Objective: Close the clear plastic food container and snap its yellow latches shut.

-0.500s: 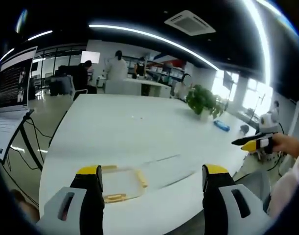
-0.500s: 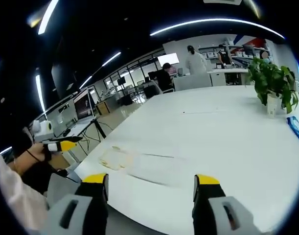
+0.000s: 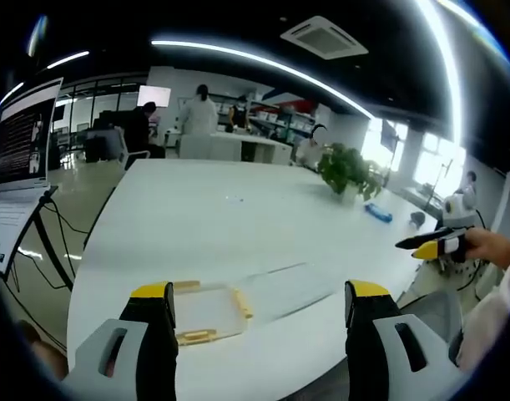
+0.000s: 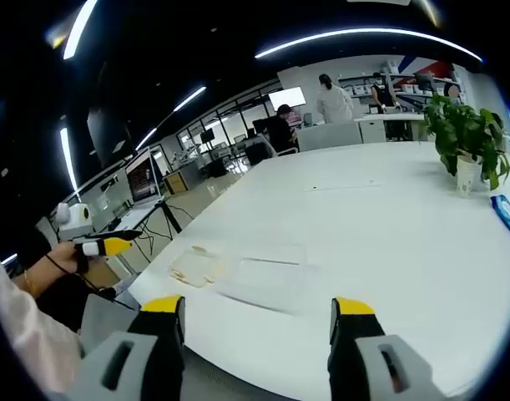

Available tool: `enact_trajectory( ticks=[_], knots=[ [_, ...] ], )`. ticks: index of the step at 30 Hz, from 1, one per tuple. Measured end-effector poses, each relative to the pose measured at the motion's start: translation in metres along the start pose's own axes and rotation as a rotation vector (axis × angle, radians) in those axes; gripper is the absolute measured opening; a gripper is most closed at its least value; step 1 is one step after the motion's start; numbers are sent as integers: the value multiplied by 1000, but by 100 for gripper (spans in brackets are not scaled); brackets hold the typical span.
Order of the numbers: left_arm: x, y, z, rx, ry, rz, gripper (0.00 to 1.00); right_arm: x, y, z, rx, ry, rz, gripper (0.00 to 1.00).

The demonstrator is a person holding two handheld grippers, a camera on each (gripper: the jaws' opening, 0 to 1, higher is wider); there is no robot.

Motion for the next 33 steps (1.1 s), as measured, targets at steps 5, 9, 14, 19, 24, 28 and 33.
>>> enact_trajectory(
  ticks=[5, 9, 14, 19, 24, 28, 33],
  knots=[
    [1, -1, 1, 1, 2, 3, 82, -1, 0, -1, 0, 0, 2, 70],
    [1, -3, 1, 5, 0, 2, 82, -2, -1, -1, 0, 1, 1, 70],
    [0, -3, -1, 7, -2, 3, 82, -2, -2, 0, -4, 3, 2, 70],
    [0, -3, -1, 7, -4, 5, 82, -2, -2, 1, -8, 4, 4, 70],
    [2, -1, 0, -3, -10, 15, 83, -2, -2, 2, -12, 5, 1, 70],
    [3, 1, 1, -10, -15, 23, 83, -2, -3, 3, -21, 13, 2, 70],
    [5, 4, 5, -24, -32, 45, 83, -4, -8, 6, -33, 27, 16, 70]
  ],
)
Point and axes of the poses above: the point that each gripper's makers call its tool centre point, and the gripper's own axes: y roughly backward along the fingers, z roughly to its left, x roughly out of its underside, the point moved 8 cm from there along y, roughly backward along the fingers, and after that the axes turned 6 degrees about x, right-handed, at the moved point
